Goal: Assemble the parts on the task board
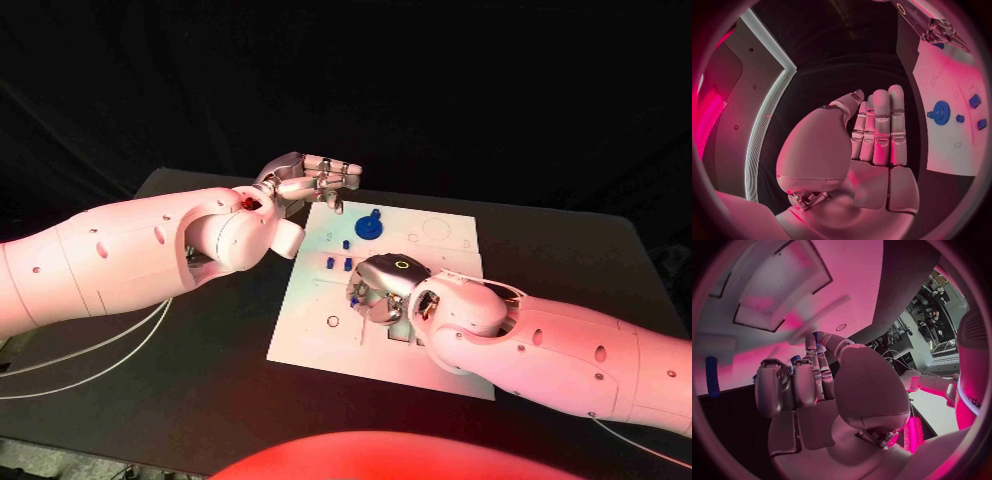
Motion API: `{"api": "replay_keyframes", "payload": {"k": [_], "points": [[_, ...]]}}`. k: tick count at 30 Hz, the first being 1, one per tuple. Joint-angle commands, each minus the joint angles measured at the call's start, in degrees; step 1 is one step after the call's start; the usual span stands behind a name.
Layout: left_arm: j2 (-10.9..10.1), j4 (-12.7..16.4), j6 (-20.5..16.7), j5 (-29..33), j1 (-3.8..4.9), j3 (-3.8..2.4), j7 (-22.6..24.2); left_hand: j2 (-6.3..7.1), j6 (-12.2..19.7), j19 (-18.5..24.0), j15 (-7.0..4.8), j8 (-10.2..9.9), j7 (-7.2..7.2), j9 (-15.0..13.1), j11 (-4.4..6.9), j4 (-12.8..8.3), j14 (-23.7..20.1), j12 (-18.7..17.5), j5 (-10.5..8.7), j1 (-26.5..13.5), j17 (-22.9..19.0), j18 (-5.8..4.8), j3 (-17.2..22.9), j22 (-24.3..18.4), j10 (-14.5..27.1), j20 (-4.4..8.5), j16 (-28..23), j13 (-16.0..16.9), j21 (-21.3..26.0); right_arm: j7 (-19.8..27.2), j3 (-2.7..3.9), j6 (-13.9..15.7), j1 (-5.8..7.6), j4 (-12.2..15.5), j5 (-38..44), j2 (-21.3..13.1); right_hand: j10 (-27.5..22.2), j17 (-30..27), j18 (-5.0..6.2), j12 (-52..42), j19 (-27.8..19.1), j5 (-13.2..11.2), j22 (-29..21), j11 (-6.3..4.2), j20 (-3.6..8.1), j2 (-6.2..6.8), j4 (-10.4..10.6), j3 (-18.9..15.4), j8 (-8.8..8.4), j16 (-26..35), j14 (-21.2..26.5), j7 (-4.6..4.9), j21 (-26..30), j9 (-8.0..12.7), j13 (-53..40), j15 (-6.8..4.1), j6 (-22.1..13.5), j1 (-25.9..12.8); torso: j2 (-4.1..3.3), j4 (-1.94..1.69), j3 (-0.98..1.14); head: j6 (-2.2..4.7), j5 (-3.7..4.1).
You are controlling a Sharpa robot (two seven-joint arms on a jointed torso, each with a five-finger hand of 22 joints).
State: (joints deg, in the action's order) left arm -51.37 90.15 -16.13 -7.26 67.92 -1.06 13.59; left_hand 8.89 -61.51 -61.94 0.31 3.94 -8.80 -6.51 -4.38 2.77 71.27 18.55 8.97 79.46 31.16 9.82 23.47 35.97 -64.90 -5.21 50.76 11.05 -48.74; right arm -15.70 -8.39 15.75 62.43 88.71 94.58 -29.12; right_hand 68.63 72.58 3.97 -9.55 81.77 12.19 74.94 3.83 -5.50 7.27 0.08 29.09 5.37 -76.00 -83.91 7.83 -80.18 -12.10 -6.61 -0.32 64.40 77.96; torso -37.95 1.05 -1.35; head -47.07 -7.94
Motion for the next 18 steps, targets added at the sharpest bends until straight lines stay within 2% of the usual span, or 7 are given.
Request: {"api": "replay_keyframes", "payload": {"k": [1, 10, 11, 12, 13, 14, 18], "points": [[0.13, 0.17, 1.05, -0.08, 0.07, -0.04, 0.19, -0.18, 0.12, -0.4, -0.14, -0.11, -0.09, 0.05, -0.17, -0.4, -0.35, 0.22, -0.12, 0.22, -0.09, 0.77, 0.02, -0.07, 0.42, -0.09, -0.12, 0.05, 0.36, -0.81, -0.22, -1.94, -0.3, -0.25, 0.6, 0.3, 0.45, -0.07, -0.91, 0.26, 0.0, 0.26, 4.62, 0.02, -0.01, -0.04, 0.12, -0.39, 0.31, -0.12, -2.91, -0.08, 0.13, -0.06, -0.08, -0.34, 0.32, -0.8, -0.01, 0.0, -0.02, -0.01, -0.01], [0.2, 0.17, 1.12, -0.16, 0.07, -0.04, 0.07, -0.18, 0.12, -0.4, -0.14, -0.11, -0.09, 0.05, -0.17, -0.4, -0.35, 0.22, -0.12, 0.22, -0.09, 0.77, 0.02, -0.07, 0.42, -0.09, -0.12, 0.05, 0.36, -0.98, -0.37, -2.31, -0.44, -0.47, 0.48, 0.34, 0.09, -0.24, -0.84, 0.61, -0.2, 0.33, 4.36, 0.15, -0.04, 0.24, 0.29, -1.0, -0.05, -0.03, -2.86, 0.07, 0.45, 0.01, -0.1, -0.26, -0.22, -1.36, 0.06, 0.06, -0.06, -0.05, -0.02], [0.18, 0.17, 1.11, -0.16, 0.07, -0.04, 0.06, -0.26, 0.11, -0.5, -0.14, -0.07, -0.08, 0.05, -0.16, -0.47, -0.34, 0.27, -0.31, 0.28, -0.08, 0.77, -0.01, -0.07, 0.45, -0.1, -0.06, 0.11, 0.35, -1.08, -0.38, -1.82, -0.45, -0.5, 0.49, 0.25, -0.58, -0.34, -0.77, 1.01, -0.41, 0.35, 4.07, 0.39, -0.12, 0.49, 0.43, -1.24, -0.55, 0.02, -2.82, 0.39, 0.76, 0.2, 0.0, -0.07, -1.06, -1.72, 0.06, 0.06, -0.08, -0.01, 0.01], [0.17, 0.18, 1.1, -0.16, 0.07, -0.04, 0.06, -0.28, 0.11, -0.54, -0.13, -0.06, -0.08, 0.05, -0.16, -0.49, -0.35, 0.3, -0.49, 0.28, -0.08, 0.78, -0.04, -0.08, 0.47, -0.1, -0.03, 0.14, 0.35, -1.14, -0.39, -1.24, -0.45, -0.5, 0.52, 0.17, -2.08, -0.93, -0.49, 1.8, -1.26, 0.31, 3.0, 0.87, -0.32, 0.93, 0.66, -1.47, -1.47, 0.51, -2.63, 1.18, 1.85, 0.64, 0.27, 0.42, -2.91, -2.24, 0.07, 0.07, -0.08, 0.0, 0.02], [0.15, 0.19, 1.1, -0.16, 0.07, -0.04, 0.05, -0.28, 0.11, -0.55, -0.13, -0.05, -0.08, 0.05, -0.16, -0.5, -0.35, 0.3, -0.51, 0.28, -0.08, 0.78, -0.04, -0.08, 0.47, -0.1, -0.03, 0.15, 0.35, -1.23, -0.39, -0.35, -0.45, -0.47, 0.64, 0.03, -4.58, -2.54, 0.04, 3.0, -2.98, 0.14, 0.86, 1.9, -0.77, 1.69, 0.83, -1.76, -1.89, 1.89, -2.11, 2.33, 4.05, 1.39, 0.77, 1.18, -5.91, -2.78, 0.08, 0.07, -0.09, 0.07, 0.04], [0.14, 0.19, 1.1, -0.16, 0.07, -0.04, 0.04, -0.28, 0.11, -0.55, -0.13, -0.05, -0.08, 0.05, -0.16, -0.5, -0.35, 0.3, -0.51, 0.28, -0.08, 0.78, -0.04, -0.08, 0.47, -0.1, -0.03, 0.15, 0.35, -1.3, -0.39, 0.21, -0.45, -0.43, 0.7, -0.09, -6.07, -3.44, 0.34, 3.57, -4.0, -0.05, -0.42, 2.71, -1.21, 2.2, 0.84, -1.99, -1.94, 2.67, -1.79, 2.95, 5.42, 1.93, 1.07, 1.68, -7.85, -2.98, 0.08, 0.08, -0.09, 0.08, 0.04], [0.13, 0.16, 1.12, -0.17, 0.07, -0.04, 0.03, -0.28, 0.11, -0.55, -0.13, -0.05, -0.08, 0.05, -0.16, -0.5, -0.35, 0.3, -0.51, 0.28, -0.08, 0.78, -0.04, -0.08, 0.47, -0.1, -0.03, 0.15, 0.35, -1.53, -0.4, 2.51, -0.46, 0.28, 0.92, -1.04, -8.94, -4.59, 0.96, 3.71, -5.49, -0.78, -2.42, 3.47, -2.24, 3.09, 0.72, -3.35, -1.74, 3.56, -1.44, 3.42, 7.77, 3.03, 1.45, 2.37, -10.91, -3.1, 0.08, 0.01, -0.02, 0.29, 0.22]]}}
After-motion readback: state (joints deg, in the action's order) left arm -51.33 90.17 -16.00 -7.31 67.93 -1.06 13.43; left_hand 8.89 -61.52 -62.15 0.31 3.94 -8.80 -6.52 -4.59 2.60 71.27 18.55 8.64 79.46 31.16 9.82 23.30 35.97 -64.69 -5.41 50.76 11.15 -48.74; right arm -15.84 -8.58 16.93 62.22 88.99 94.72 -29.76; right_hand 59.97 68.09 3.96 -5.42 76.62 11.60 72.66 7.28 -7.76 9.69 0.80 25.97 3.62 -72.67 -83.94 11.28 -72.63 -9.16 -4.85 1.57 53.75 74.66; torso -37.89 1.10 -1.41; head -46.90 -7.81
